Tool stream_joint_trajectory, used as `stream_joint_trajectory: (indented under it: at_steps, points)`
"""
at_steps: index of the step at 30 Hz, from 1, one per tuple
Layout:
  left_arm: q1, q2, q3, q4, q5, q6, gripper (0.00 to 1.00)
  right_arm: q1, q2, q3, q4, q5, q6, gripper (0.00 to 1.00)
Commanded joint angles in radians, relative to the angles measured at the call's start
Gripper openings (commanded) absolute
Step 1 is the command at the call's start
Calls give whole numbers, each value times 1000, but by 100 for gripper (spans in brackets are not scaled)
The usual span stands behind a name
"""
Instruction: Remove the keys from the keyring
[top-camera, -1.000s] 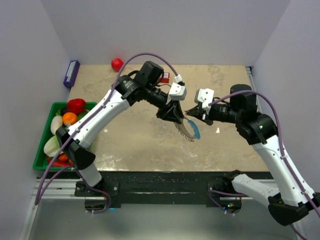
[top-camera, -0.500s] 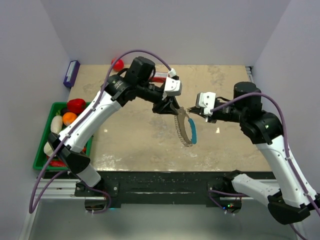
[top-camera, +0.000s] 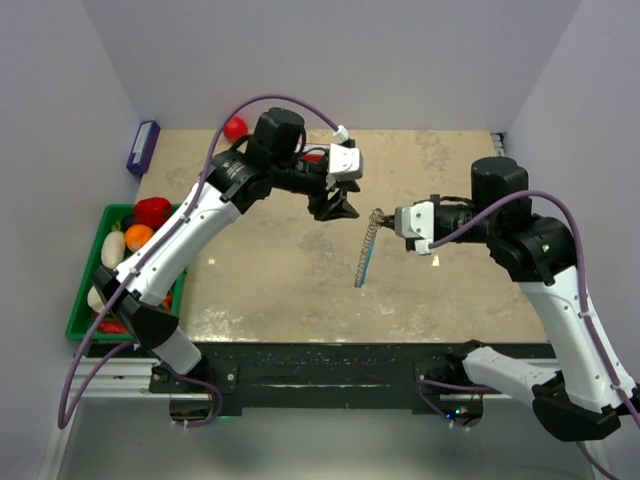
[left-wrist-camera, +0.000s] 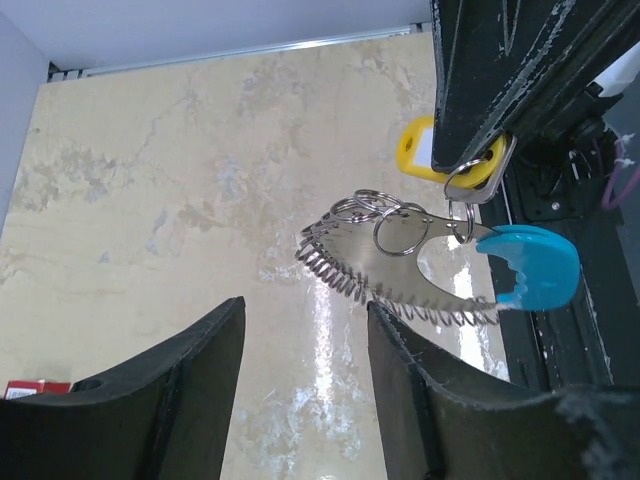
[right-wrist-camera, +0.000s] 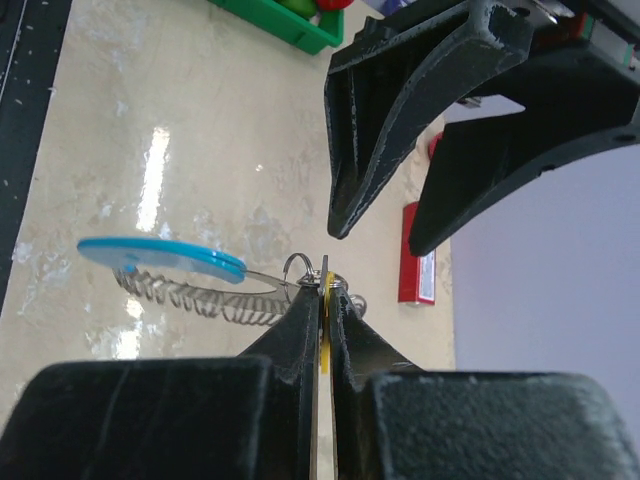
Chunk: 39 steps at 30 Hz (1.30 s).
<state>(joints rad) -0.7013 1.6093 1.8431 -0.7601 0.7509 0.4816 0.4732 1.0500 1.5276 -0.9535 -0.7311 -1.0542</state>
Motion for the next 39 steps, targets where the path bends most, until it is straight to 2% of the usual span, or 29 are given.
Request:
stream_joint_trajectory:
  at_steps: [1, 4, 9, 13, 26, 33, 39]
  points:
    - [5, 40, 59, 33, 76, 6, 61, 1, 13, 63, -28, -56, -96, 0]
    - [14, 34, 47, 56, 120, 34, 70, 2, 16, 69, -62, -70, -144, 0]
    - [25, 50, 71, 25, 244, 54, 74, 2, 21, 69, -56, -36, -158, 0]
    - [23, 41, 47, 33, 288, 19, 74, 2, 22, 66, -19, 5, -150, 0]
    - [20, 3, -51, 104, 263, -28, 70, 2, 48, 111, 13, 19, -132, 0]
    - [22, -26, -39, 113, 229, -37, 69, 2, 53, 109, 59, 79, -63, 0]
    - [22, -28, -28, 142, 275, -87, 65, 2, 44, 69, 87, 87, -50, 0]
